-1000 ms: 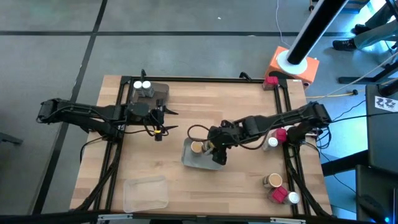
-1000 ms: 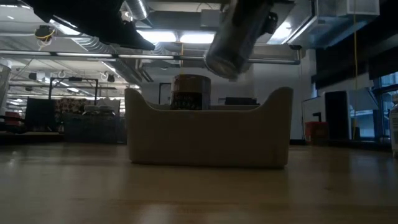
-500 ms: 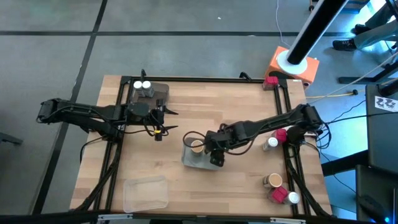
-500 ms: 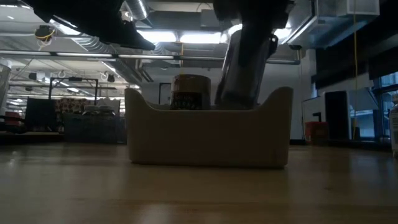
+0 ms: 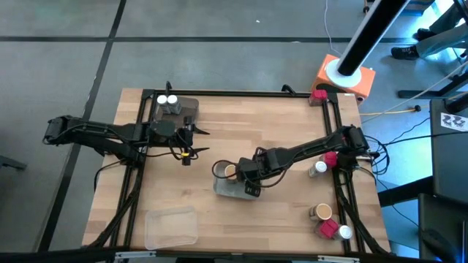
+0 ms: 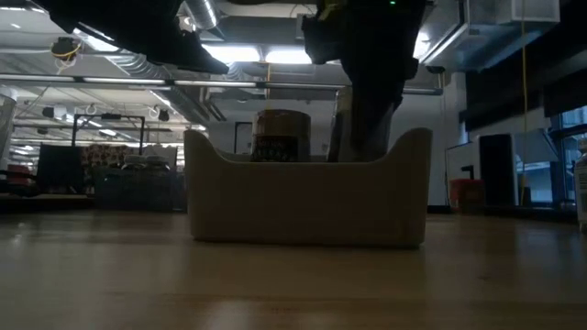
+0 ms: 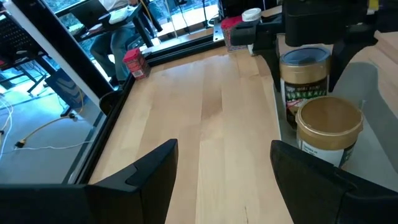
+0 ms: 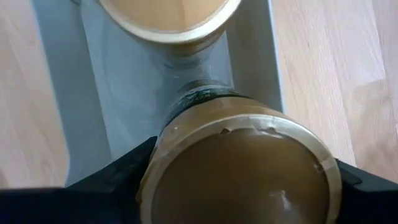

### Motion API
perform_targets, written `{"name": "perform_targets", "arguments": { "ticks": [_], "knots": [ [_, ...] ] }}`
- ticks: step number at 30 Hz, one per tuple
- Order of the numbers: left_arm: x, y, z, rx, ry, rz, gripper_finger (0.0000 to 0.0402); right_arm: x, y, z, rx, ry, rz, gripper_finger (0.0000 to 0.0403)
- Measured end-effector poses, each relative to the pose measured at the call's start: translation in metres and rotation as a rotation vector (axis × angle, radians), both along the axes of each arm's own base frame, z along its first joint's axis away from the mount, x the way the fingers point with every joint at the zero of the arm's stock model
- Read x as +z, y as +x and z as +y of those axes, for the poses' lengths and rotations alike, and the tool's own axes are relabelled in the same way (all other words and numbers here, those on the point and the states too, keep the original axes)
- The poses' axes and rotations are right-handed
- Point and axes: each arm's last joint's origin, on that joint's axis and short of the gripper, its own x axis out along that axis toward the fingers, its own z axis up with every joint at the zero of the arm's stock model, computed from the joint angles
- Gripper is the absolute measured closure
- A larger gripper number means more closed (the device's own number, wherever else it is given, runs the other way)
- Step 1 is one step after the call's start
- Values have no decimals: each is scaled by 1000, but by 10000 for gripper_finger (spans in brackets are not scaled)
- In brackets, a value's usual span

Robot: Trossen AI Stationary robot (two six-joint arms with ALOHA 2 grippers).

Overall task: Sort spices by type
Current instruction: Put the top gold seasoning bottle into the gray bin

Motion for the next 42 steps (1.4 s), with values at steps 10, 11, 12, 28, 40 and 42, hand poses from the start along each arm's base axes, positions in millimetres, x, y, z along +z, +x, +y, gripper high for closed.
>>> {"name": "perform_targets", "arguments": {
  "ticks": [10, 11, 12, 28, 40, 42],
  "knots": [
    [0, 0, 0, 0, 0, 1, 163, -5, 4, -1, 7, -6, 1, 112],
    [0, 0, 0, 0, 0, 1, 163, -7, 4, -1, 7, -8, 9, 109],
    [0, 0, 0, 0, 0, 1, 163, -9, 5, -1, 7, -9, 13, 107],
    [0, 0, 0, 1, -3, 1, 163, -19, 10, 1, 63, -16, 23, 62],
    [-1, 0, 0, 1, -3, 2, 163, 25, 11, 2, 67, -20, 45, 59],
    [-1, 0, 0, 1, -3, 2, 163, 31, 9, 1, 68, -32, 66, 59]
  ]
}}
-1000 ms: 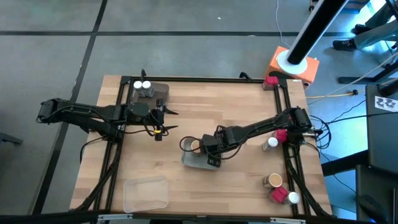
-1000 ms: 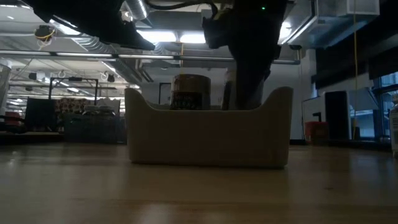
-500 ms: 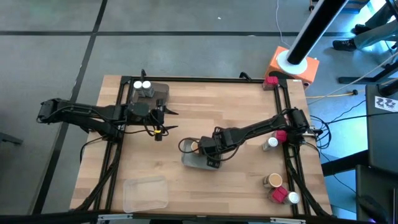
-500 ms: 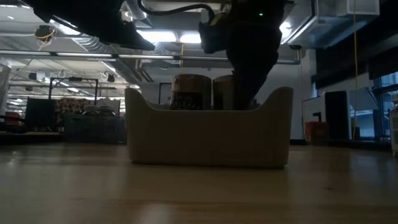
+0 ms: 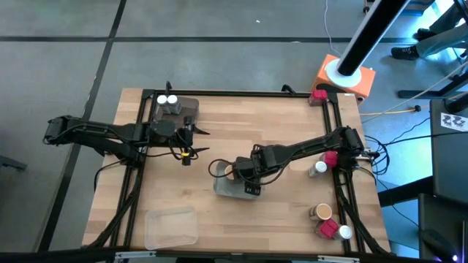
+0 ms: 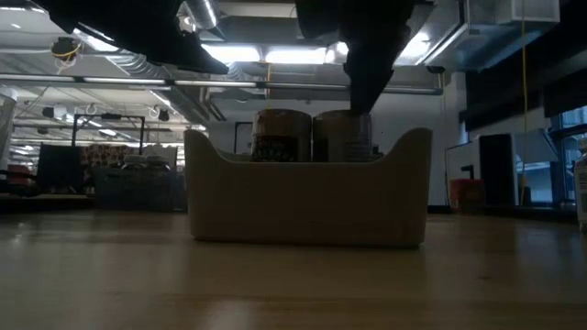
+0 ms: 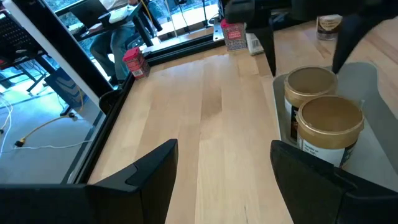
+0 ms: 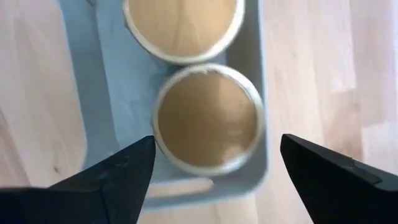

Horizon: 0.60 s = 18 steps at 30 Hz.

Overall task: Sort spices by type
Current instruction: Put the top gold seasoning bottle into the gray bin, then put the top red seasoning can into the white bin

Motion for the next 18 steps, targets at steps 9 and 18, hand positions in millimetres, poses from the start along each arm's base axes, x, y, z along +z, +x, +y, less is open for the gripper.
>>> {"name": "perform_targets", "arguments": {
  "ticks": [9, 18],
  "knots": [
    [-1, 0, 0, 1, -5, 13, 163, 20, -20, -9, -24, -40, 13, 59],
    [-1, -1, 0, 2, -6, 14, 163, 42, -58, -41, -129, -109, -26, 59]
  ]
}}
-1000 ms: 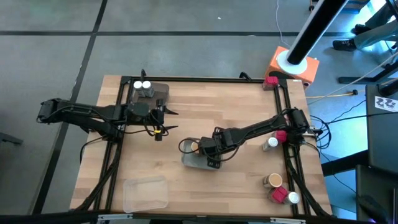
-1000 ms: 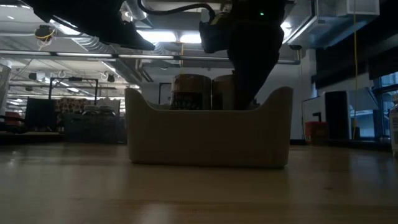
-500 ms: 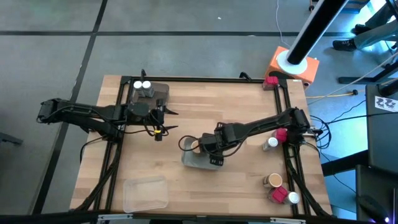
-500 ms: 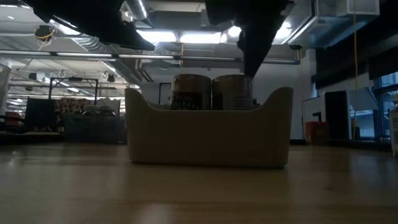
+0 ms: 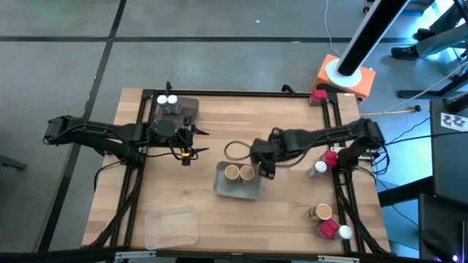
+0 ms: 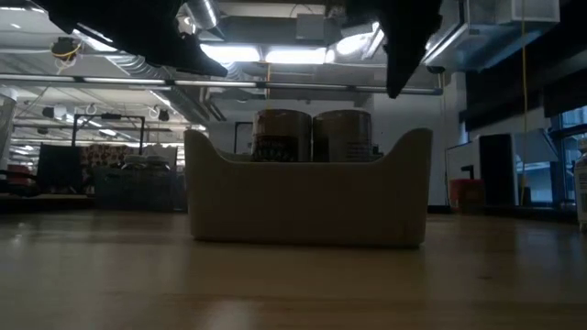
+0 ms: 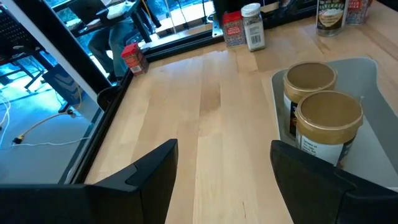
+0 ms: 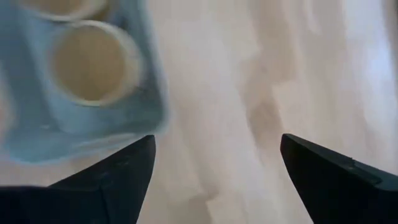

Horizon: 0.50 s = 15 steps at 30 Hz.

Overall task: Sort spices by type
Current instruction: Put the top red seasoning can into the white bin

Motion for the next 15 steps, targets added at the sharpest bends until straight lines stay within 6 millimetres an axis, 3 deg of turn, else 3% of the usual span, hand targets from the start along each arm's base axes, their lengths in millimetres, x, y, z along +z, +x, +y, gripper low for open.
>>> {"name": "perform_targets", "arguments": {
  "ticks": [7, 15],
  "knots": [
    [0, 0, 0, -1, 2, 0, 163, -5, -36, -43, -129, -6, 27, 58],
    [1, 0, 0, -2, 4, -9, 163, -11, -63, -94, -272, -21, 124, 58]
  ]
}}
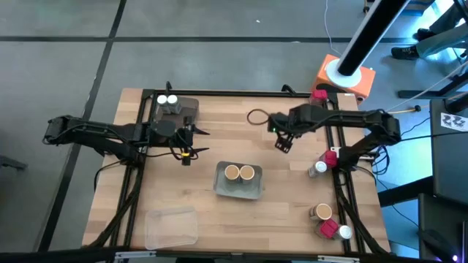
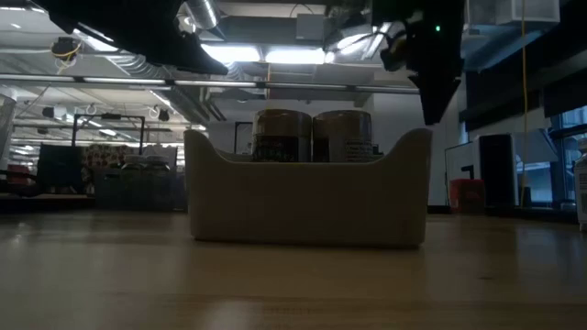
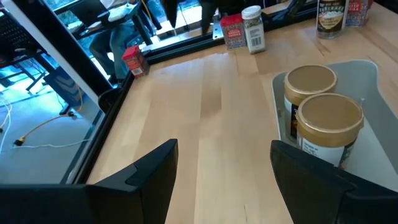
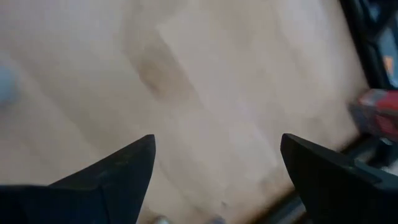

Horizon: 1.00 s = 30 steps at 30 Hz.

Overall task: Sort spices by type
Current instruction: Put the top red seasoning can into the white bin

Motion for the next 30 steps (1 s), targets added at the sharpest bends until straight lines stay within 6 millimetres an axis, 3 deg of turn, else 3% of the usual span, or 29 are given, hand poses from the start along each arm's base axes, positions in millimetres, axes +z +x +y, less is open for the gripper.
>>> {"name": "perform_targets", "arguments": {
  "ticks": [6, 14, 30],
  "knots": [
    [0, 0, 0, 0, 0, -2, 163, 0, -10, -32, 7, -62, 79, 58],
    [0, 0, 0, 0, 0, -2, 163, 1, -25, -60, 96, -82, 213, 58],
    [1, 0, 0, -9, 25, 0, 163, -3, -59, -135, -35, -122, 264, 58]
  ]
}}
